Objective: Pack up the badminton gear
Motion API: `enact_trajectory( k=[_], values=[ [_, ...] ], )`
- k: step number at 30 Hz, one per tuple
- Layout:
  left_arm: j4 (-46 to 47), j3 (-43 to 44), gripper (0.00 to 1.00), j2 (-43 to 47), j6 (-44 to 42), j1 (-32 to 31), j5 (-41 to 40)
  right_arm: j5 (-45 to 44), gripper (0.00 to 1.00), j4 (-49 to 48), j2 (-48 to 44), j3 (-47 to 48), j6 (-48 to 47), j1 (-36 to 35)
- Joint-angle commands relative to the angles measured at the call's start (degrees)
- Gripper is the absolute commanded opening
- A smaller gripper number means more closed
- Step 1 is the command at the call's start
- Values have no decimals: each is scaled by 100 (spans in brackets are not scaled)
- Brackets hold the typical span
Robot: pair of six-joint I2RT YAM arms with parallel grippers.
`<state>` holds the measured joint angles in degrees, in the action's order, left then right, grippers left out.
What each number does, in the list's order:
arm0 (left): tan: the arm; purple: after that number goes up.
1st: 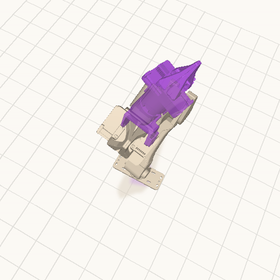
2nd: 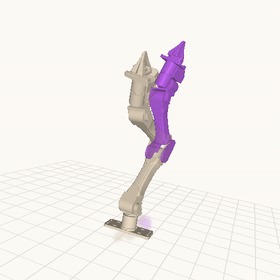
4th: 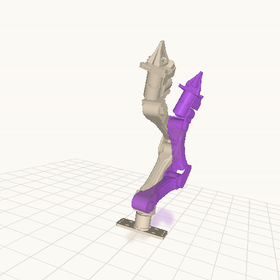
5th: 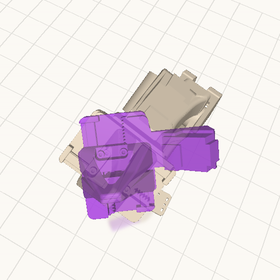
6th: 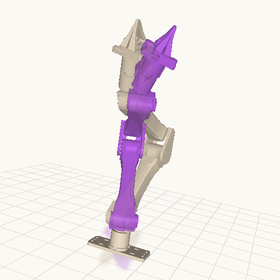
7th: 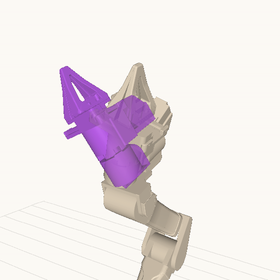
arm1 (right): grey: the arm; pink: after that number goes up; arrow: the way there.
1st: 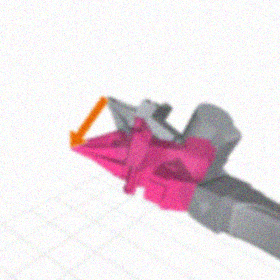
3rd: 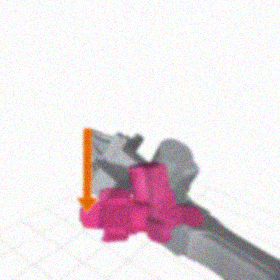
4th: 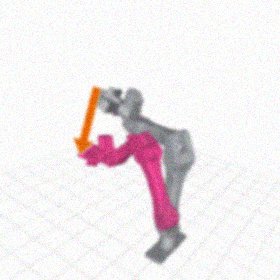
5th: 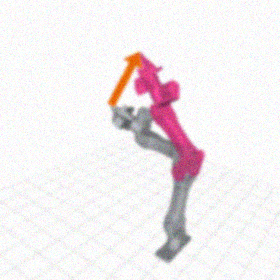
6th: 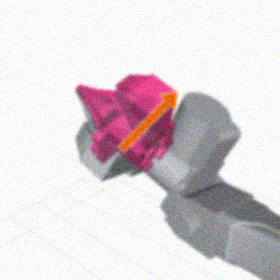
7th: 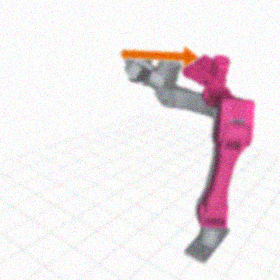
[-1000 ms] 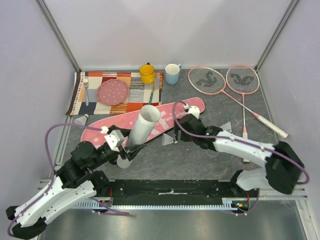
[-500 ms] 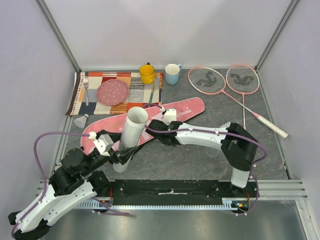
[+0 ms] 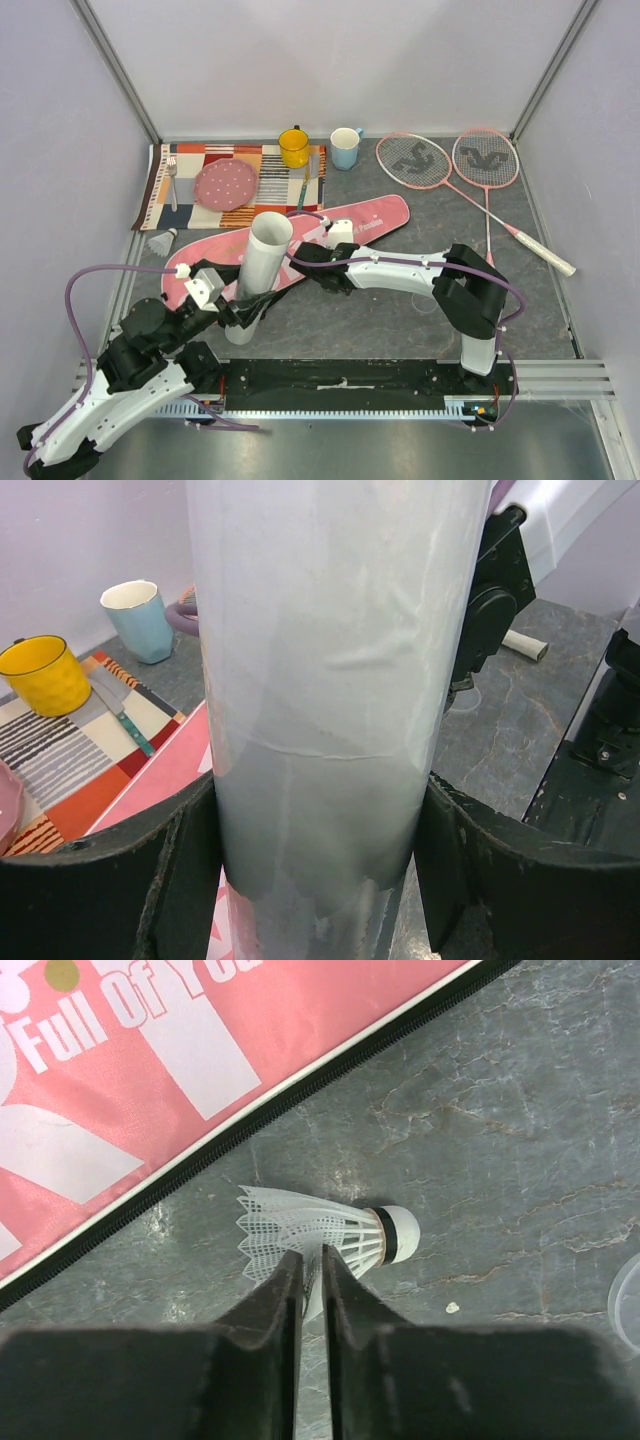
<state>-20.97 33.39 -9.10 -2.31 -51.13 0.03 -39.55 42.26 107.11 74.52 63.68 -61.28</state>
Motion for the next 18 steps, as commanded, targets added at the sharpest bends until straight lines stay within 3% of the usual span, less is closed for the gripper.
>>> enact_trajectory(
  k=[1, 3, 10, 12, 16, 18],
  values=[
    [260, 98, 20, -74, 178, 7, -65, -281, 10, 98, -303, 11, 48, -7],
    [260, 98, 20, -100, 178, 7, -56, -430, 0, 116, -506, -86, 13, -16],
    [348, 80, 20, -416, 169, 7, 118, -721, 0, 98, -2576, -1034, -715, 28],
    [366, 98, 20, -609, 143, 16, 251, -529, 0, -50, -3219, -1263, -1364, 247],
    [689, 89, 20, -1197, 99, 7, 471, 857, 0, -508, -5326, -1573, -2639, 984],
    [848, 54, 19, -1357, 72, 16, 603, 2315, 0, -570, -5822, -1154, -3209, 1617]
  ],
)
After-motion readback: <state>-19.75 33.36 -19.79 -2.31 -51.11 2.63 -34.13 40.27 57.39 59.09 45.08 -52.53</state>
